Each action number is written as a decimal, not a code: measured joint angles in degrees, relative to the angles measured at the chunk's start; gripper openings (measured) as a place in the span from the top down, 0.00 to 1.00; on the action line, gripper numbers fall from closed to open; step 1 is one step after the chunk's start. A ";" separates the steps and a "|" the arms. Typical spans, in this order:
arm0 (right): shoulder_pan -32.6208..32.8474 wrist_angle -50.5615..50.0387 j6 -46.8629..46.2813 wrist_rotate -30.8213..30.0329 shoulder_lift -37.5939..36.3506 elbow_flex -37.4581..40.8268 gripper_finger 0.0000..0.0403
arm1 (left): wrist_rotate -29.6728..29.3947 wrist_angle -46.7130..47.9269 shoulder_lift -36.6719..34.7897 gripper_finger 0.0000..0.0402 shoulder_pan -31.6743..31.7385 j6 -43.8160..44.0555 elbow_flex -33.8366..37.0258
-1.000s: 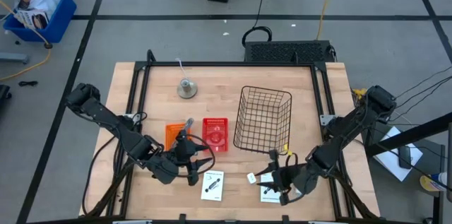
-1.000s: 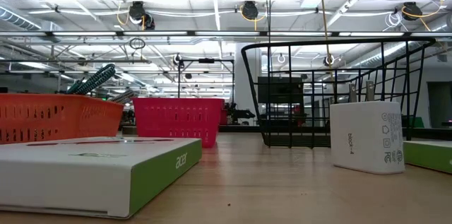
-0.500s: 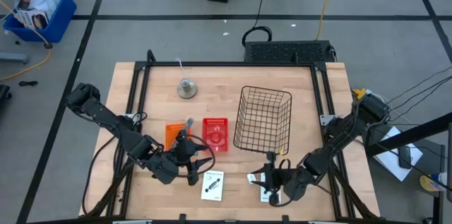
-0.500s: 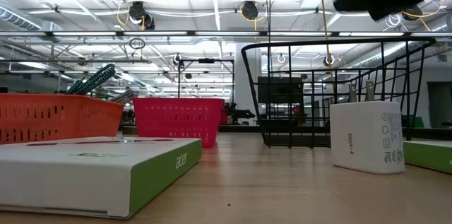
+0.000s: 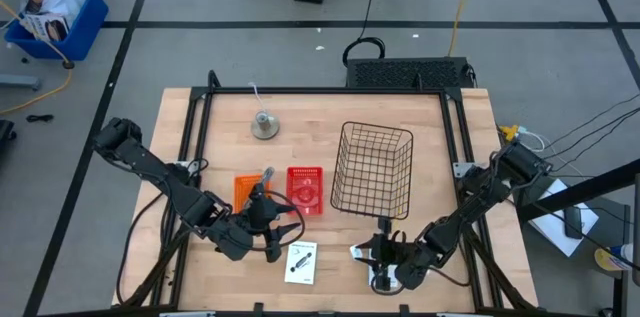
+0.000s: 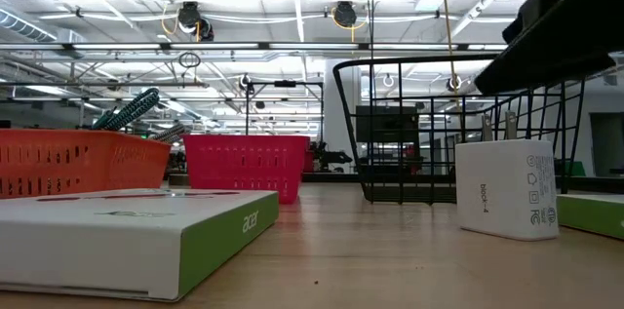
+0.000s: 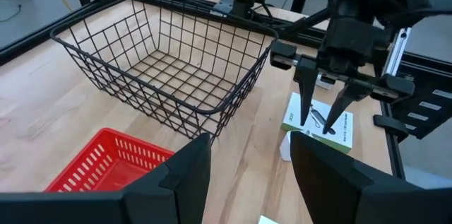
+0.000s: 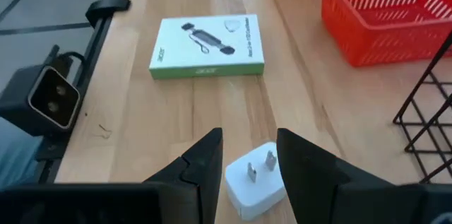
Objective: Pick and place items into bin
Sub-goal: Put the left charger adapter into the red bin
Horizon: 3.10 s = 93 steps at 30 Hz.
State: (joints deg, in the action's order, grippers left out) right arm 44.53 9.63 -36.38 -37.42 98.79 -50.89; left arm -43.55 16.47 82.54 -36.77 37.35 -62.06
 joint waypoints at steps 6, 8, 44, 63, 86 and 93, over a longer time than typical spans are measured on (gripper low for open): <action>0.00 0.09 -1.97 0.11 2.25 0.00 0.68 | 0.00 0.01 0.00 0.51 0.00 -0.03 0.00; -0.02 0.00 -2.99 0.92 2.89 0.00 0.68 | -0.01 0.01 0.00 0.51 0.00 -0.01 0.00; -0.85 0.51 0.75 1.74 5.35 -0.04 0.99 | 0.07 -0.03 3.43 0.51 0.04 0.97 0.11; -0.91 6.68 7.70 2.55 5.57 0.13 1.00 | -0.15 -0.18 4.48 0.51 0.11 2.11 0.11; -9.16 18.42 21.74 11.97 0.21 0.02 1.00 | -0.64 -0.17 4.48 0.51 0.10 1.32 0.11; -11.55 20.24 26.69 15.23 0.21 -2.29 1.00 | -2.10 -0.13 4.48 0.51 -0.04 0.82 0.09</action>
State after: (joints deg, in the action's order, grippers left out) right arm 32.99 29.87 -9.69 -22.20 99.00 -53.19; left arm -45.65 16.34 87.02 -36.82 38.17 -61.98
